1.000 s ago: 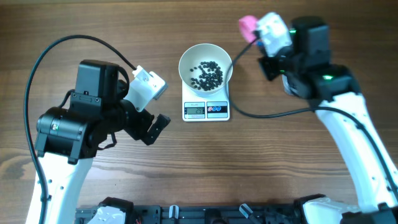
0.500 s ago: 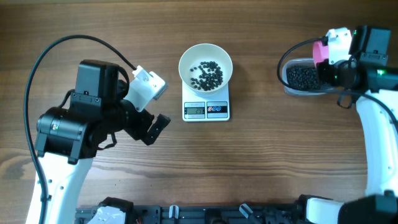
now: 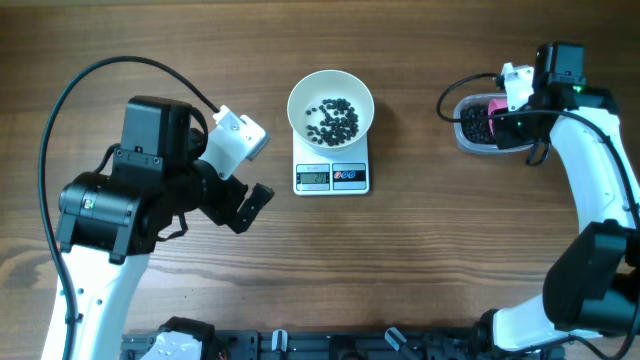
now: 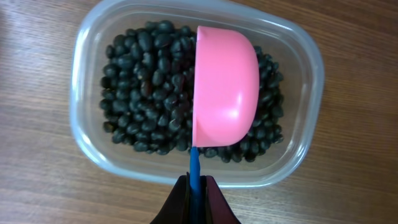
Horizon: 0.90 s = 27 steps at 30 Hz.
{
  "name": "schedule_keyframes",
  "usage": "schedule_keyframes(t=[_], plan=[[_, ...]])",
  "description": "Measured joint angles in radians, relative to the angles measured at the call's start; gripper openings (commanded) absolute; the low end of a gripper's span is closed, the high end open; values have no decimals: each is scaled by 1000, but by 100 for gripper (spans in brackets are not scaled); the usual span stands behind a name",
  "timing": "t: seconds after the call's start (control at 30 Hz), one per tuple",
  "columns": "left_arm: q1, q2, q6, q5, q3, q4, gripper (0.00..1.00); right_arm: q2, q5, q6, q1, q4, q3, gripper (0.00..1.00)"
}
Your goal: Scoop item into bowl and weigh 150g on scale
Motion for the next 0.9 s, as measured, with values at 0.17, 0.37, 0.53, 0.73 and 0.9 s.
schedule_keyframes(t=[0.17, 0.37, 0.53, 0.73, 0.9], plan=[[0, 0, 0, 0, 0, 0, 100, 10, 13, 0, 0, 13, 0, 4], [0, 0, 0, 0, 0, 0, 100, 23, -100, -9, -1, -13, 0, 4], [0, 0, 0, 0, 0, 0, 100, 24, -158, -48, -6, -56, 0, 4], [0, 0, 0, 0, 0, 0, 100, 26, -193, -58, -10, -61, 0, 4], [0, 0, 0, 0, 0, 0, 100, 29, -249, -41, -50, -61, 0, 4]])
